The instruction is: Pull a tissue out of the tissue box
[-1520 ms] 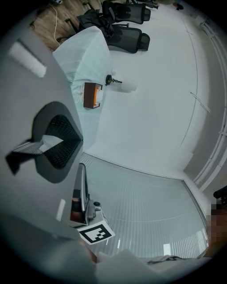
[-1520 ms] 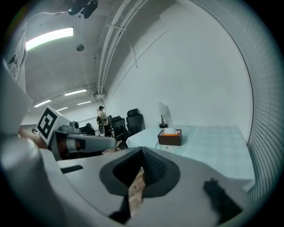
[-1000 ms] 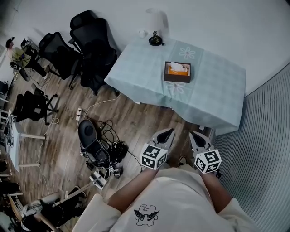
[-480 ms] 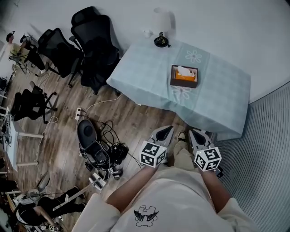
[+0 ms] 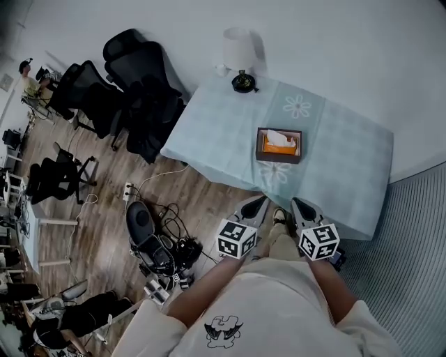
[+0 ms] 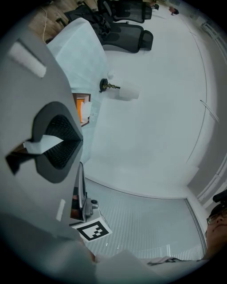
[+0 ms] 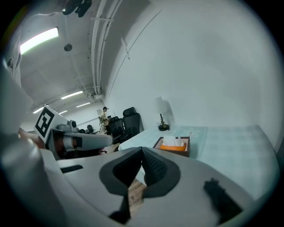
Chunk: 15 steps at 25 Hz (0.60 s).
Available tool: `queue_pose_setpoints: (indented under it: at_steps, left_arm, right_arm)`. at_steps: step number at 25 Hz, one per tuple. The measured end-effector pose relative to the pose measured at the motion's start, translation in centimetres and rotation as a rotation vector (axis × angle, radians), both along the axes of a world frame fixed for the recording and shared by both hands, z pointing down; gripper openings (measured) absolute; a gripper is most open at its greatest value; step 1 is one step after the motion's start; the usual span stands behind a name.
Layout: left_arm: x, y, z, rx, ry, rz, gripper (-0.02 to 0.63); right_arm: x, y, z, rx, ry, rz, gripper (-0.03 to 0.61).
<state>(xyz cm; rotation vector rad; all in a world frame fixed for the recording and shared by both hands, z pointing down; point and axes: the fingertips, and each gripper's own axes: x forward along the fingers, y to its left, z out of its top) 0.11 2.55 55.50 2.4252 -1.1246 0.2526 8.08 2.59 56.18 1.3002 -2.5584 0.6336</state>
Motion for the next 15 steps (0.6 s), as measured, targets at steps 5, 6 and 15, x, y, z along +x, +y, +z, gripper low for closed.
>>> queue_pose_setpoints:
  at_steps: [5,6,15]
  left_arm:
    - [2.9,-6.5,-1.0,0.003,-0.013,-0.001,0.005]
    - [3.3,-7.5,-1.0,-0.002,-0.014,-0.004,0.006]
    - [4.3,-13.1,-0.4,-0.045,-0.021,-0.015,0.006]
  right_arm:
    - [2.6,-6.8,-0.9,-0.002,-0.009,-0.019,0.009]
    - [3.0,-7.9,-0.8,-0.006,-0.006,-0.029,0.009]
    - [4.1,-12.4,0.5,-0.062,0.014,-0.076,0.009]
